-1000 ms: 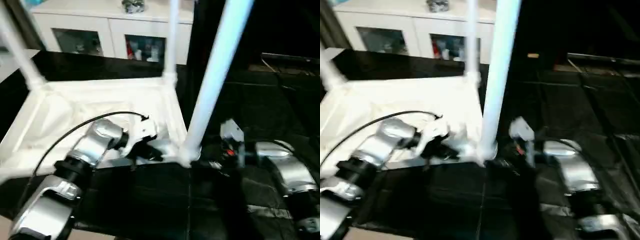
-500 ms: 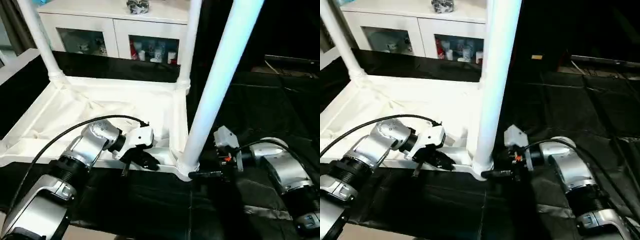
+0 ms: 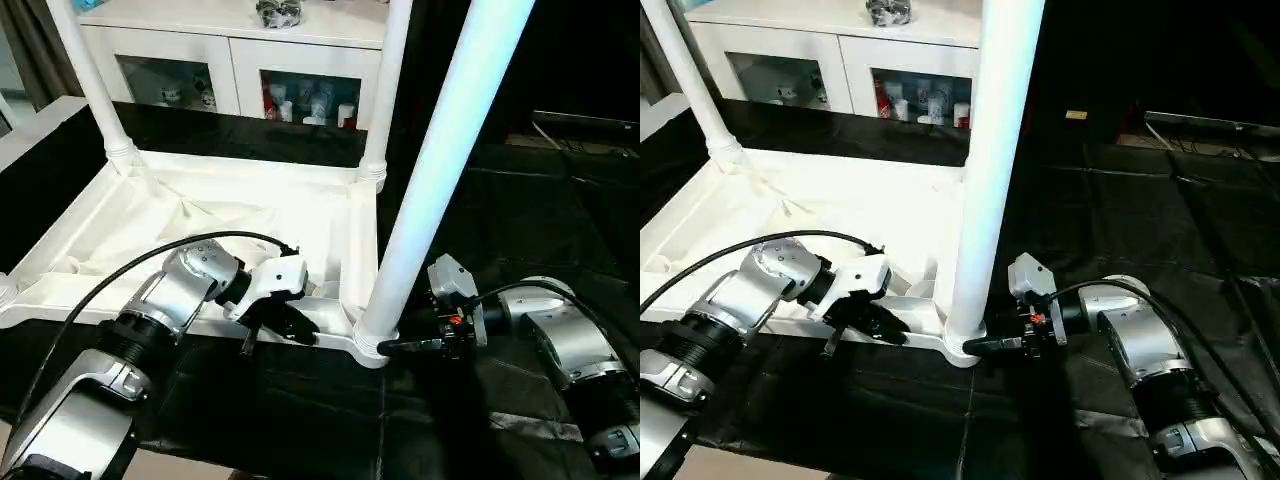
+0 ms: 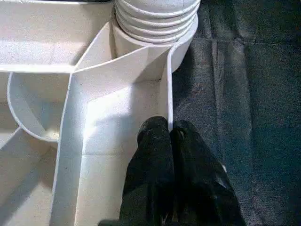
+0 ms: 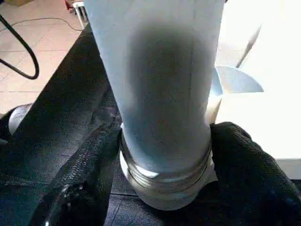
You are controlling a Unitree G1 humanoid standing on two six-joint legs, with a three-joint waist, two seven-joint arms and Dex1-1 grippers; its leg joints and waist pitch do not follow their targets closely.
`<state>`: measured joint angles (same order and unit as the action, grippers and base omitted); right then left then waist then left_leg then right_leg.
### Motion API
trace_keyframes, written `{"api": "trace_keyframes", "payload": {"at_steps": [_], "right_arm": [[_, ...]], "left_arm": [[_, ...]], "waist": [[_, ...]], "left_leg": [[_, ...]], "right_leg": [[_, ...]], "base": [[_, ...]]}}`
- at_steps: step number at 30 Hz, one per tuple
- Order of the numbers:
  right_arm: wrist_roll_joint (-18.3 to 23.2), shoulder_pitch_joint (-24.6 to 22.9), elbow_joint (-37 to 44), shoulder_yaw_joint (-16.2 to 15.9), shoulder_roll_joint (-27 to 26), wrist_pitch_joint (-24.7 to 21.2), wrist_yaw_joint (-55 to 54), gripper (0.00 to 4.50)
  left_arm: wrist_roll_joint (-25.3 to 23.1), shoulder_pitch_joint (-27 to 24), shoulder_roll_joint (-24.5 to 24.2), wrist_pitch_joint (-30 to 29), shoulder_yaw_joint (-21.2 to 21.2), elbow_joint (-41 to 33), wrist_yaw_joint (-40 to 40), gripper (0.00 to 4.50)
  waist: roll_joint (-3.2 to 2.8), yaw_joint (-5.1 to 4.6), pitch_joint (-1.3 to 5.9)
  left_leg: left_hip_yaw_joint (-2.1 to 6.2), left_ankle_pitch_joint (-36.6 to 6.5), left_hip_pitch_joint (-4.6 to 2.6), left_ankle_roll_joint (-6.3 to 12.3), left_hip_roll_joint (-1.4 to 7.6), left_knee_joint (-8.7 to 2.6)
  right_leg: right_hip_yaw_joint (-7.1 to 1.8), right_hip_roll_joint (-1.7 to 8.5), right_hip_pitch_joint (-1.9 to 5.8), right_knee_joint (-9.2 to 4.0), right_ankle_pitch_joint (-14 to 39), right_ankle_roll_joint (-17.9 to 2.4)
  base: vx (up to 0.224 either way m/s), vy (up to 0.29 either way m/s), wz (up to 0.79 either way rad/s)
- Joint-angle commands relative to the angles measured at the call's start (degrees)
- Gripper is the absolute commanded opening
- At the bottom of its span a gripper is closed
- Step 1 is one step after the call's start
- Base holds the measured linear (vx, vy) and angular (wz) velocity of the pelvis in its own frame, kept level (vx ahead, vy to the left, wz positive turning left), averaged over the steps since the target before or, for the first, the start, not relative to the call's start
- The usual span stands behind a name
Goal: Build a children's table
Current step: Rotate leg to tighten
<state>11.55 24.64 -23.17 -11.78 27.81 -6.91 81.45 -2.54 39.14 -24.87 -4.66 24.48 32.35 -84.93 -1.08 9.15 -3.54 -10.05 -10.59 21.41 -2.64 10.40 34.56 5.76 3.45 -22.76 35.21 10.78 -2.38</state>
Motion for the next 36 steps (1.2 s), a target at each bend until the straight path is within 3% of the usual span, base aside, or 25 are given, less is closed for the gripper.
{"api": "trace_keyframes", "payload": {"at_steps": [1,10,11,12,13,14,15,17,20,22,25,28,30,35,36], "right_arm": [[0.3,0.3,0.2,-1.2,-0.4,0.1,1.0,2.73],[0.3,-1.7,1.7,-0.6,-3.8,-2.6,-5.3,2.72],[0.0,-1.6,1.2,-0.2,-4.7,-3.6,-7.5,2.72],[-0.6,-1.3,0.1,0.4,-6.3,-5.0,-11.3,2.72],[-1.5,-0.9,-1.3,1.1,-8.4,-5.8,-16.1,2.72],[-2.0,-0.8,-1.9,1.5,-9.9,-6.5,-19.1,2.71],[-2.2,-0.7,-2.5,1.8,-11.6,-7.1,-21.8,2.68],[-1.8,-0.7,-3.0,2.5,-13.9,-8.1,-25.0,2.66],[-2.2,-0.1,-4.7,3.7,-18.4,-9.2,-32.1,2.65],[-3.0,1.0,-7.3,4.9,-22.1,-9.4,-39.4,2.65],[-4.7,2.8,-10.6,6.4,-25.8,-9.4,-47.9,2.65],[-5.2,4.5,-13.3,8.0,-28.5,-8.5,-53.7,2.65],[-4.9,4.8,-13.5,8.6,-29.0,-8.4,-54.4,3.2],[-5.2,4.1,-12.3,9.3,-29.5,-6.4,-54.5,3.69],[-5.3,3.3,-11.1,9.0,-28.7,-5.8,-53.8,3.78]], "left_arm": [[-0.1,-0.4,0.6,-0.7,1.5,-1.6,-1.7,0.0],[1.9,-2.3,2.5,-6.6,-1.7,-3.7,4.3,0.0],[1.9,-2.2,3.1,-7.5,-2.2,-3.6,5.9,0.0],[1.9,-1.9,4.1,-9.1,-3.0,-3.5,8.2,0.0],[1.8,-1.8,5.3,-11.1,-3.9,-3.6,10.8,0.0],[1.7,-1.6,6.4,-12.4,-4.5,-3.6,13.2,0.0],[1.5,-1.4,7.4,-13.2,-5.2,-3.4,15.4,0.0],[1.4,-1.1,9.1,-14.9,-6.1,-3.2,18.5,0.0],[1.3,-0.3,12.5,-18.3,-8.0,-3.3,24.6,0.0],[1.2,0.7,15.5,-20.0,-9.4,-2.8,29.9,0.0],[0.6,1.6,18.6,-21.2,-10.4,-2.6,35.6,0.0],[0.0,1.8,20.3,-21.4,-10.9,-2.6,38.6,0.0],[-0.2,1.7,20.6,-21.5,-10.9,-2.8,39.0,0.0],[-1.0,0.4,18.2,-20.4,-10.5,-3.3,37.6,0.0],[-1.1,-0.2,16.7,-20.0,-10.3,-3.3,36.6,0.0]], "waist": [[0.19,-0.21,4.67],[0.29,-0.68,4.4],[-0.05,-0.81,4.16],[0.04,-1.07,4.0],[0.03,-1.58,3.72],[0.03,-1.58,3.72],[-0.08,-2.21,3.29],[0.11,-3.19,3.16],[-0.4,-3.93,3.38],[-0.45,-4.58,3.55],[-0.67,-5.08,3.49],[-0.68,-5.61,3.58],[-0.75,-5.61,3.73],[-0.55,-5.26,4.02],[-0.24,-5.31,4.0]], "left_leg": [[1.11,-6.1,-0.7,4.72,3.5,-3.36],[1.15,-7.2,-0.72,4.34,3.54,-3.55],[1.19,-9.0,-0.92,3.74,3.47,-3.69],[1.15,-9.9,-0.99,3.26,3.43,-3.8],[1.36,-12.7,-1.55,1.62,3.31,-4.1],[1.36,-12.7,-1.55,1.62,3.31,-4.1],[1.67,-15.7,-1.76,0.39,3.03,-4.36],[1.91,-18.3,-2.06,-0.35,2.82,-4.52],[2.16,-18.6,-2.17,-0.36,2.84,-4.6],[2.21,-17.6,-1.73,0.02,2.91,-4.78],[2.1,-18.7,-2.29,-0.17,2.75,-4.64],[2.08,-18.5,-2.04,-0.03,2.81,-4.77],[1.92,-17.5,-2.04,0.34,2.93,-4.72],[1.69,-13.4,-1.49,1.57,2.91,-4.66],[1.64,-13.0,-1.41,1.73,2.91,-4.68]], "right_leg": [[-3.6,5.89,3.18,-4.25,11.6,-9.8],[-3.49,5.84,3.15,-4.53,12.6,-10.3],[-3.45,5.94,3.03,-5.01,15.8,-9.7],[-3.43,5.84,3.05,-5.21,17.5,-9.3],[-3.28,6.02,2.91,-5.9,23.2,-8.2],[-3.28,6.02,2.91,-5.9,23.2,-8.2],[-2.9,6.14,3.03,-6.64,29.0,-6.4],[-2.55,6.18,3.14,-7.35,32.8,-4.5],[-2.56,6.25,3.12,-7.42,31.3,-4.8],[-2.58,6.18,3.47,-7.18,27.7,-5.6],[-2.62,6.08,3.04,-7.34,26.9,-6.7],[-2.86,5.9,3.11,-6.94,23.9,-7.7],[-3.21,5.98,3.09,-6.81,21.3,-8.4],[-3.51,6.01,3.56,-6.02,16.1,-9.8],[-3.52,5.95,3.58,-5.98,15.7,-9.9]], "base": [[0.0,0.0,0.0],[0.0,0.0,0.0],[0.0,0.0,0.0],[0.0,0.0,0.0],[0.0,0.0,0.0],[0.0,0.0,0.0],[0.0,0.0,0.0],[0.0,0.0,0.0],[0.0,0.0,0.0],[0.0,0.0,0.0],[0.0,0.0,0.0],[0.0,0.0,0.0],[0.0,0.0,0.0],[0.0,0.0,0.0],[0.0,0.0,0.0]]}}
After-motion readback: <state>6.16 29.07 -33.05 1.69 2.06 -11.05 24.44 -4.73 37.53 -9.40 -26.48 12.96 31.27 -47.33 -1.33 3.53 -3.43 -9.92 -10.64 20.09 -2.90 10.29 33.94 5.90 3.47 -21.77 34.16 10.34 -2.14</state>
